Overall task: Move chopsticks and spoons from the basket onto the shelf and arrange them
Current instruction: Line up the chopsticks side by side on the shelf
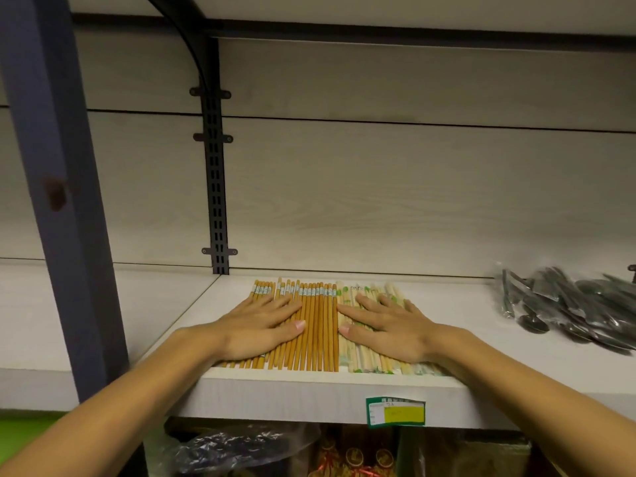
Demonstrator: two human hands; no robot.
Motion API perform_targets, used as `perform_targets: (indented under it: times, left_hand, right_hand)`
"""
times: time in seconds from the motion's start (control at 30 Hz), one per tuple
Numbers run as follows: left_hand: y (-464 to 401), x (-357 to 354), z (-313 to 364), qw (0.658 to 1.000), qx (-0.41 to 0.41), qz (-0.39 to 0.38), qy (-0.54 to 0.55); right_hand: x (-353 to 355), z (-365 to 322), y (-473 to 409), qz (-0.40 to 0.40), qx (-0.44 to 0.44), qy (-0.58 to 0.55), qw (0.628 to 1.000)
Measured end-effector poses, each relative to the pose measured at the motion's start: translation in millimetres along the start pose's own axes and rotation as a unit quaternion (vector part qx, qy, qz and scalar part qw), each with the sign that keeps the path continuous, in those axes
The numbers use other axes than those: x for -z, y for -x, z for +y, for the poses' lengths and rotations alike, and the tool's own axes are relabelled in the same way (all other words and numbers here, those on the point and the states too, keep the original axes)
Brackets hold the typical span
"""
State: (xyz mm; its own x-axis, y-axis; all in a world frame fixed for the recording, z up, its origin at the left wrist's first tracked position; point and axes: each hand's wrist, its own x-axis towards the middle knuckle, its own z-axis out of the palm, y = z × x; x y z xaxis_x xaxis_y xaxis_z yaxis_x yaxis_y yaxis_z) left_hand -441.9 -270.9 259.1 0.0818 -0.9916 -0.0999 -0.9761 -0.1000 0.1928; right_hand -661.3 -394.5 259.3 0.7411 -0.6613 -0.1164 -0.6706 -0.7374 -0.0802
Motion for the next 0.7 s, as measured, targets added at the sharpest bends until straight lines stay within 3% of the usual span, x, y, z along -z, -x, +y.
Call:
perform_targets:
  times: [0.3,0.7]
  left_hand:
    - [9.8,-1.4,-2.0,0.999,-0.027,-0.010,0.016]
    - [16.3,-2.2,-1.0,0.995,-0.050,0.051,0.072]
  right_hand:
    - [-1.5,-1.2,2.9,0.002,0.001,0.006,1.000]
    - [-1.4,-0.3,8.6,0.010,0.020,-0.032,0.999]
